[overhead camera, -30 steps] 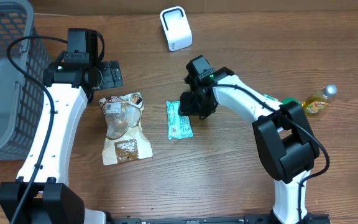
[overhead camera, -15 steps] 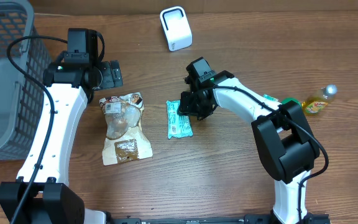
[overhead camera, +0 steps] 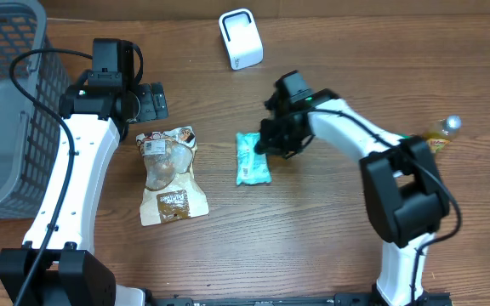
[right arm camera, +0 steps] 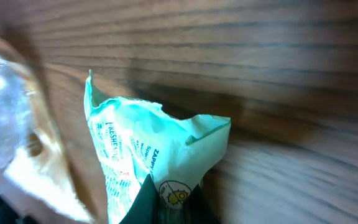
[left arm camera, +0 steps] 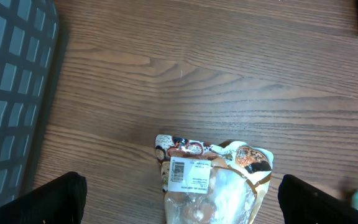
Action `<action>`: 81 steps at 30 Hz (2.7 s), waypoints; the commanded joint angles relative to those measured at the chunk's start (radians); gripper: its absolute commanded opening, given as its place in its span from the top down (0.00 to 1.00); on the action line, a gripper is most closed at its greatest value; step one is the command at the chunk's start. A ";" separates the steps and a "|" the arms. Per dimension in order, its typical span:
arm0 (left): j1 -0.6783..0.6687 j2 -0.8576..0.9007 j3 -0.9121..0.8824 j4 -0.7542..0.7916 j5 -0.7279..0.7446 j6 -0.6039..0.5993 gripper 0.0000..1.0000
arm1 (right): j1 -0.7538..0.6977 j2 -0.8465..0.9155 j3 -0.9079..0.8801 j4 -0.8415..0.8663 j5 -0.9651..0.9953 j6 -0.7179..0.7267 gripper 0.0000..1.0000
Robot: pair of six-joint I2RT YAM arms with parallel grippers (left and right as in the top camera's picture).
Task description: Scan the item barcode
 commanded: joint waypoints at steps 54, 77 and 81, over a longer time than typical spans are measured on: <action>0.005 -0.008 0.007 0.002 -0.013 0.012 0.01 | -0.158 -0.488 0.010 -0.331 -0.357 -0.204 0.96; 0.005 -0.008 0.007 0.002 -0.013 0.012 0.00 | -0.157 -0.488 0.010 -0.315 -0.357 -0.207 0.96; 0.005 -0.008 0.007 0.002 -0.014 0.012 0.00 | -0.157 -0.488 0.010 -0.304 -0.358 -0.207 0.96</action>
